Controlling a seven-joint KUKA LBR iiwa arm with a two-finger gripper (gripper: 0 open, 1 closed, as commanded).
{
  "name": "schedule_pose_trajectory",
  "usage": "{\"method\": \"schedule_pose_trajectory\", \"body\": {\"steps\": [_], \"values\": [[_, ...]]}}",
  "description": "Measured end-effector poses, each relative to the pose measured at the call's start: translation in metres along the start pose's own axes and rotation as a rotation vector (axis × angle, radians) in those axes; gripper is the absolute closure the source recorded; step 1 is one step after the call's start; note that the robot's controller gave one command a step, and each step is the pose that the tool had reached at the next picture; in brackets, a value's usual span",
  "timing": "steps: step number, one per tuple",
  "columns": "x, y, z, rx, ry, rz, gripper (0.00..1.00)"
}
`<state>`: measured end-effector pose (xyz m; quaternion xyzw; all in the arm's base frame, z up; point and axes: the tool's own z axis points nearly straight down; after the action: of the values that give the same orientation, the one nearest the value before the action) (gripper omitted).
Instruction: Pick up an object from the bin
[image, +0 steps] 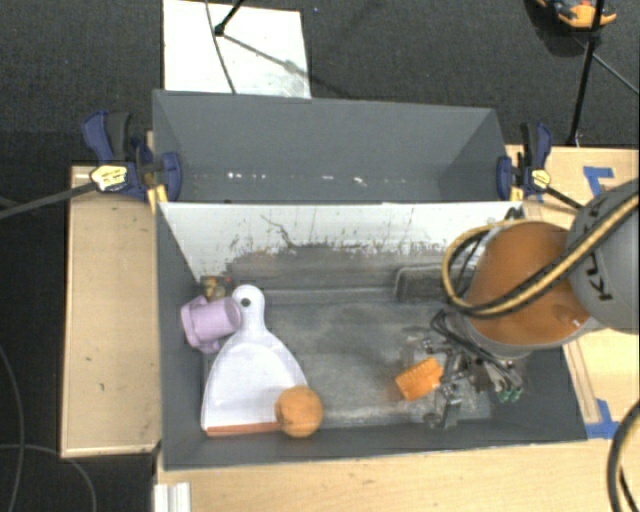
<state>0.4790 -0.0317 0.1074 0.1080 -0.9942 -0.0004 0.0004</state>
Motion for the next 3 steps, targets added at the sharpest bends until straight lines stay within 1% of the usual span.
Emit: {"method": "schedule_pose_trajectory", "body": {"steps": [1, 2, 3], "values": [[-0.001, -0.002, -0.033, 0.002, -0.006, -0.001, 0.0], [0.001, -0.012, 0.033, 0.002, -0.008, -0.006, 0.0], [0.0, -0.01, 0.037, 0.001, -0.006, 0.005, 1.0]]}}
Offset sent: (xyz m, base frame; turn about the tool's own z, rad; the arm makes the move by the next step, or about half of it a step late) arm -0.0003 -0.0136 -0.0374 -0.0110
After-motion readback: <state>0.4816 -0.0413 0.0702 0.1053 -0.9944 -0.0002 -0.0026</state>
